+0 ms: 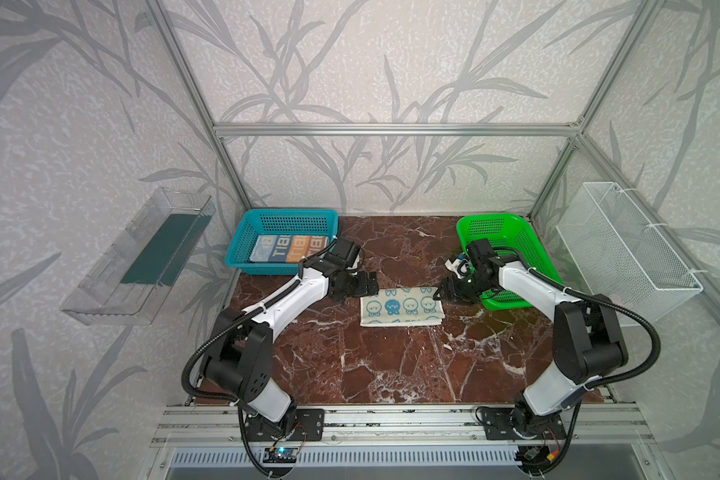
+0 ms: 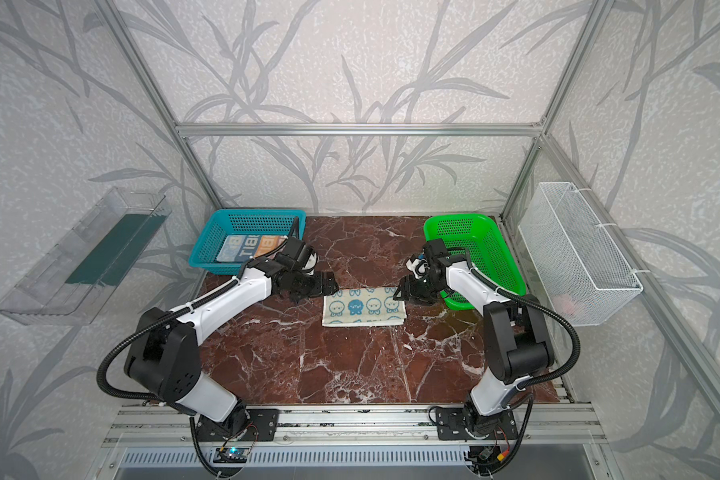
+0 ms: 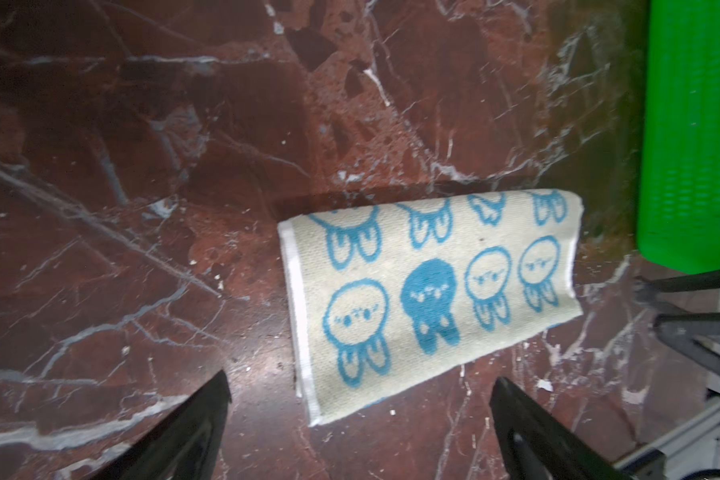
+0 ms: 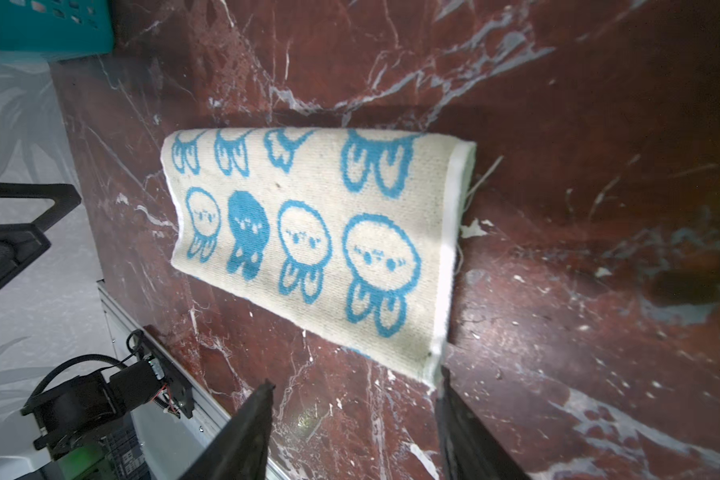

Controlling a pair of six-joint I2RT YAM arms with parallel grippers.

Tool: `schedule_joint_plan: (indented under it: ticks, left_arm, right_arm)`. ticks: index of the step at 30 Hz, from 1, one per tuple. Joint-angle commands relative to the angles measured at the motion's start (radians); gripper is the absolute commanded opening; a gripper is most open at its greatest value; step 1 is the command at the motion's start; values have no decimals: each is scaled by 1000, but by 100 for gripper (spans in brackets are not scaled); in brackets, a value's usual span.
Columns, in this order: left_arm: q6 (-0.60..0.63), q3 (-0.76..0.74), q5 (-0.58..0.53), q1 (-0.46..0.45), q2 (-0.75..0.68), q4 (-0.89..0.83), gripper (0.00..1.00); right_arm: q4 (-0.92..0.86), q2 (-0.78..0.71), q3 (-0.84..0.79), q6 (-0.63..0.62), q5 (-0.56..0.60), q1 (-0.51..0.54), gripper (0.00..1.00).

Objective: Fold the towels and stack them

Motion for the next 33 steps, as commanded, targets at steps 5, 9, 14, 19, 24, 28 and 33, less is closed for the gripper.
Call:
schedule_joint_plan:
  ticks: [5, 9, 14, 19, 24, 28, 33]
  left_arm:
    - [-184, -125, 116, -39, 33, 183, 99]
    - [-210, -210, 148, -41, 75, 242, 99]
    - [-152, -206, 109, -39, 99, 179, 99]
    - [-32, -68, 0, -35, 59, 1, 99]
    - [43, 13, -6, -21, 114, -103, 99]
    - [67, 30, 13, -26, 169, -130, 96]
    - [99, 48, -15, -28, 222, -170, 93]
  right_arm:
    - [143, 88, -52, 120, -62, 111, 70]
    - [161, 110, -92, 118, -45, 111, 76]
    - [145, 117, -92, 95, -37, 111, 83]
    - [78, 46, -32, 64, -30, 103, 99]
    - [11, 39, 9, 26, -2, 65, 99]
    - [8, 41, -3, 20, 6, 44, 99]
    - [11, 55, -19, 6, 15, 42, 99]
